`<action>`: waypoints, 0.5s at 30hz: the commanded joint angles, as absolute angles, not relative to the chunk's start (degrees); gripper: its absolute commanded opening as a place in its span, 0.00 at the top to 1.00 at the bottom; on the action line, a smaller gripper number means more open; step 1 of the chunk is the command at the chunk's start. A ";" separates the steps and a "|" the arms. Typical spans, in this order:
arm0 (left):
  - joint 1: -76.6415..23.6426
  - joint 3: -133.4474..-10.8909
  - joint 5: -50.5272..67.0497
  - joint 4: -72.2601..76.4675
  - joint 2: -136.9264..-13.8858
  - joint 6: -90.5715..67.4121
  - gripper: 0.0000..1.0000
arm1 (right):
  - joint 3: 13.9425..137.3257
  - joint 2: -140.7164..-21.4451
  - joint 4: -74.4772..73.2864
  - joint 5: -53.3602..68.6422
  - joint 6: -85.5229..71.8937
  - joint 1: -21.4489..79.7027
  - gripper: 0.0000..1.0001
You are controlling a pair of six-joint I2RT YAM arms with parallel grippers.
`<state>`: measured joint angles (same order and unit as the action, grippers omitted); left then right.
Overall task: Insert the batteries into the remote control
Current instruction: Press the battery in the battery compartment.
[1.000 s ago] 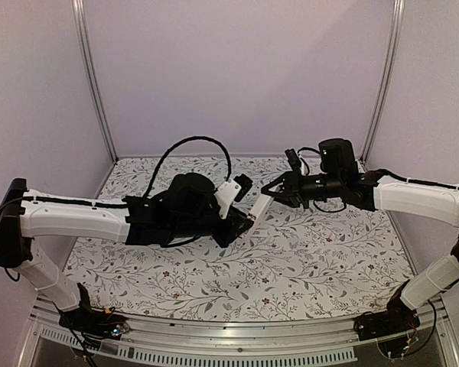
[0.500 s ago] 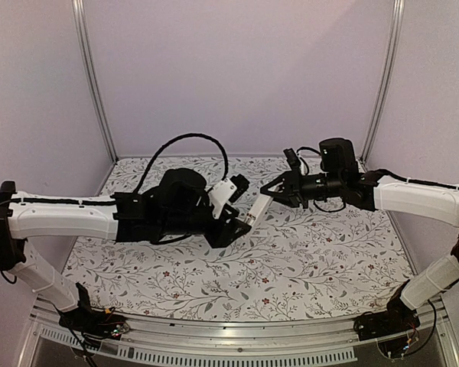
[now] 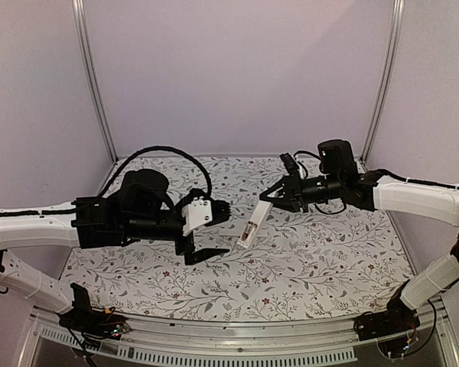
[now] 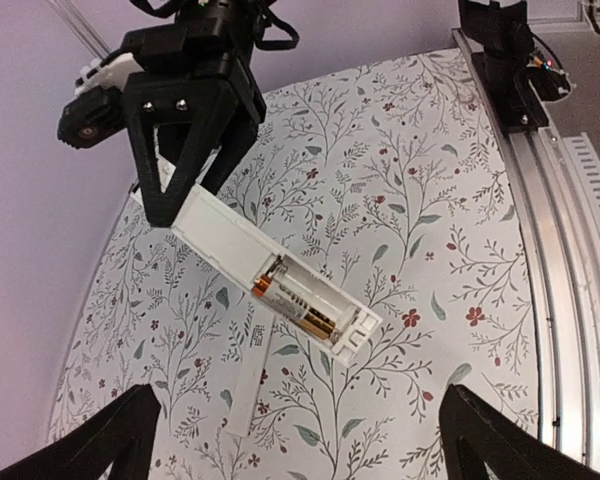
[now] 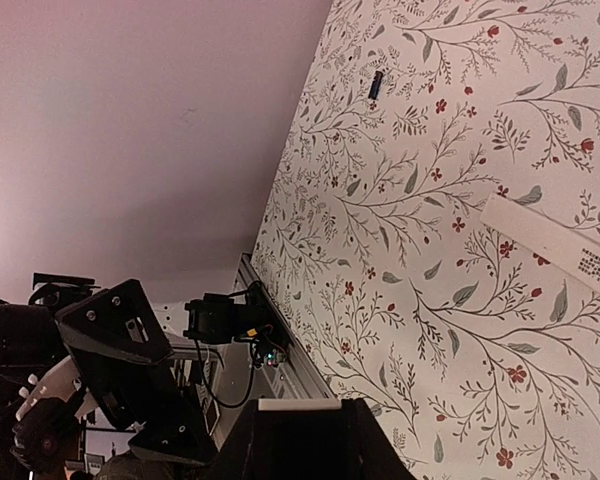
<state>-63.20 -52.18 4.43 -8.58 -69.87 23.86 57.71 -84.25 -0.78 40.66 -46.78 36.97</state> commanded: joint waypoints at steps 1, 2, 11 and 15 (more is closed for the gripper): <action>-65.84 -51.46 -1.72 -11.47 -70.05 37.19 0.00 | 59.61 -85.12 -2.61 43.48 -47.89 36.64 1.00; -66.24 -51.47 -2.32 -11.24 -70.14 38.45 0.00 | 59.70 -85.29 -2.63 43.72 -48.58 36.65 1.00; -68.70 -54.09 -0.46 -12.59 -74.39 43.33 0.00 | 60.99 -85.96 -4.49 44.09 -52.47 37.02 1.00; -68.99 -55.34 -0.44 -11.76 -76.51 44.48 0.00 | 61.26 -86.28 -4.95 44.04 -53.25 37.67 1.00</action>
